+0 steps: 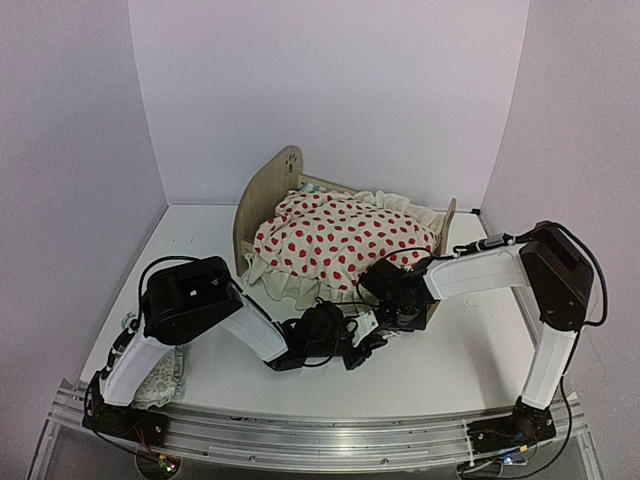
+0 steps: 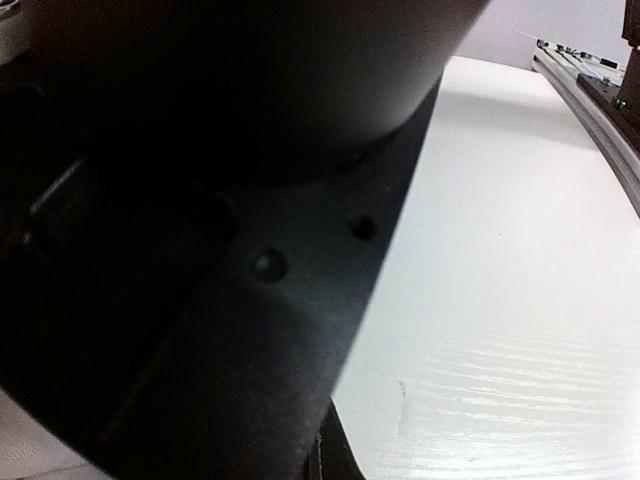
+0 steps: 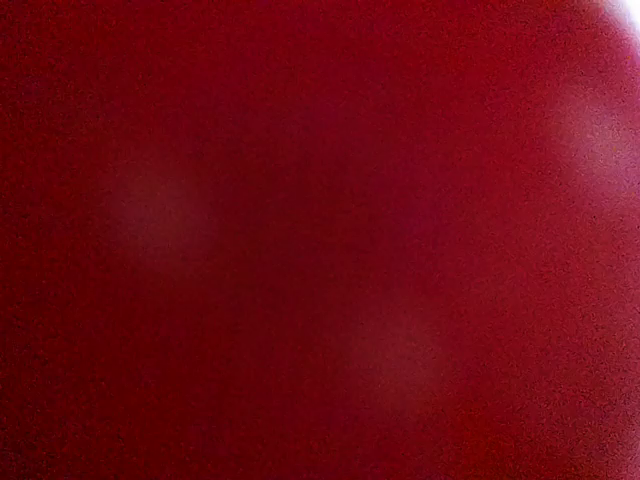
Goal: Set up the pet bed
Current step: Tie the right ropes of the mattress at the bed frame base.
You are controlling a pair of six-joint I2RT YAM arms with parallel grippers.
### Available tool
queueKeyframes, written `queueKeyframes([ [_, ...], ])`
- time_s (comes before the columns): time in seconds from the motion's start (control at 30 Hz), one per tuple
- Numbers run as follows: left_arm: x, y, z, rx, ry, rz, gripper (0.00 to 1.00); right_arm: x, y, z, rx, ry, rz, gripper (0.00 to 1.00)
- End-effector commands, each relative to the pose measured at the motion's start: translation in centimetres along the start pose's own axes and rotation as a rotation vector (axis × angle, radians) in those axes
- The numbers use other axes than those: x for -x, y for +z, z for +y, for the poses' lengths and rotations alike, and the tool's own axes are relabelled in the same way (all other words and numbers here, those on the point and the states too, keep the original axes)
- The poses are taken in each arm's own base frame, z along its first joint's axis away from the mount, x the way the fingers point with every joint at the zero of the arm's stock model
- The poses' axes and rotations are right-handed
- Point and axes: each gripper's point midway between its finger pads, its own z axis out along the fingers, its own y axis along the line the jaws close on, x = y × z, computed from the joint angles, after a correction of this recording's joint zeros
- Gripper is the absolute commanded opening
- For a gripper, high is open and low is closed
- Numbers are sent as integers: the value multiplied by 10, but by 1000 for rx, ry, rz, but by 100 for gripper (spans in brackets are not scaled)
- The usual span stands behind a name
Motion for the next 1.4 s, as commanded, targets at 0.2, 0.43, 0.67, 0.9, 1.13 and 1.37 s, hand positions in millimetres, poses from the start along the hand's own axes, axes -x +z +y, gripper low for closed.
queueKeyframes([
  [0.2, 11, 9, -4, -20, 8, -15, 0, 1, -3, -21, -54, -39, -38, 14],
  [0.43, 14, 9, -4, -20, 11, -16, 0, -12, 8, -30, -84, -20, -11, 14],
  [0.67, 15, 6, -4, -20, 12, -17, 0, -28, 24, -29, -73, 14, 24, 11],
  [0.9, 22, 1, -3, -15, 15, -25, 0, -42, 34, -30, -48, 62, 48, 0],
  [1.13, 23, -2, -3, -11, 11, -25, 0, -31, 19, -22, 21, 46, 18, 0],
  [1.37, 26, -2, -3, -6, -2, -18, 0, 0, -15, -2, 100, 15, -27, 0],
])
